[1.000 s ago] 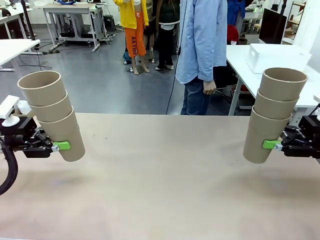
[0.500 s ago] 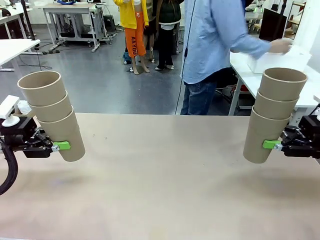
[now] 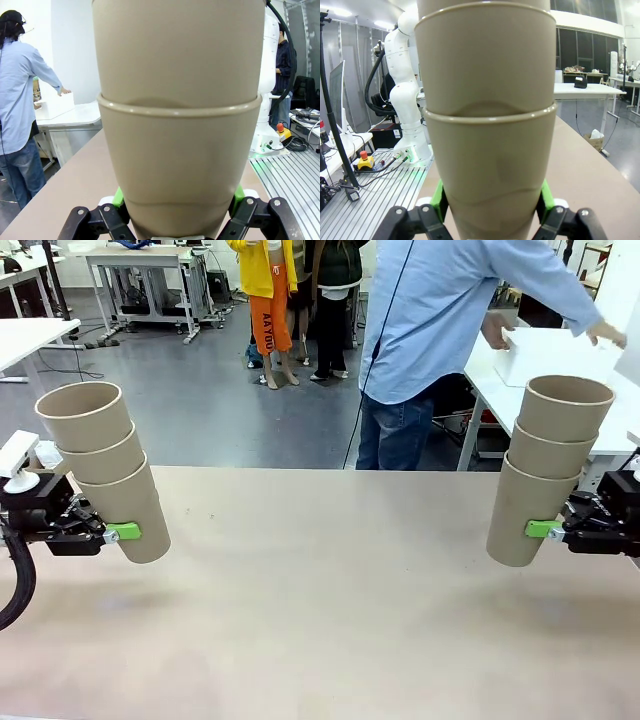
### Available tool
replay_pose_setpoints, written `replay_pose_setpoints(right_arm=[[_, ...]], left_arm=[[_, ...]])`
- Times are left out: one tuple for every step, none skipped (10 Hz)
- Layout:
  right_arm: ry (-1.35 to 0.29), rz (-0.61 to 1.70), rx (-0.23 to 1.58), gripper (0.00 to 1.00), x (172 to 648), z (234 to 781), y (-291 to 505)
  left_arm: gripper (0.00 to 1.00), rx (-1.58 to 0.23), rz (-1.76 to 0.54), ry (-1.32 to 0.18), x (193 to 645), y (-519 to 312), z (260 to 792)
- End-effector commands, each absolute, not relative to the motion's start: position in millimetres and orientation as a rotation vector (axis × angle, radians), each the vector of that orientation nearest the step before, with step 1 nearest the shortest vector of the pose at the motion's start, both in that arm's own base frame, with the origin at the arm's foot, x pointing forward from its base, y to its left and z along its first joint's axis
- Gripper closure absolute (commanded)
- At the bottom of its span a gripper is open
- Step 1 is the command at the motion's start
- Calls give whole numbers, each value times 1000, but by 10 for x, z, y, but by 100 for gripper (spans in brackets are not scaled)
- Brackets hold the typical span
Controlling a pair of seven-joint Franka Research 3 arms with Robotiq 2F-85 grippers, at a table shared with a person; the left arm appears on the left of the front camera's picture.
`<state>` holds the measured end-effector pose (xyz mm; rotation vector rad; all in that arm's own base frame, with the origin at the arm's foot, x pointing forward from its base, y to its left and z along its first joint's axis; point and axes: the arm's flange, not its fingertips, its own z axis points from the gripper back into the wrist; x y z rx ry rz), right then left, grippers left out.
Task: Stack the cups and store them in the basket.
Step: Place the stack of Reusable plastic cups into the Pantry Basket.
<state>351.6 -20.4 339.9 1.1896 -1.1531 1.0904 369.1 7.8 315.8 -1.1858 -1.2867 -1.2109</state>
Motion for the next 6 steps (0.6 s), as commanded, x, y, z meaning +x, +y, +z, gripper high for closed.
replay_pose_setpoints(right_arm=[[-1158,1100,1186,15,3527,3436,-177],[-1158,1100,1186,15,3527,3436,-177],[-1158,1100,1186,15,3527,3436,-177],[-1158,1100,1186,15,3527,3436,-177],[-1158,1100,1186,15,3527,3436,-177],[-1158,1100,1186,15,3527,3436,-177]], left_arm=[[14,-1186,-1204,-1313,3704,79,3195],[14,-1186,-1204,-1313,3704,79,3195],[14,-1186,-1204,-1313,3704,79,3195],[14,-1186,-1204,-1313,3704,79,3195],[14,-1186,-1204,-1313,3704,79,3195],[14,-1186,-1204,-1313,3704,79,3195]])
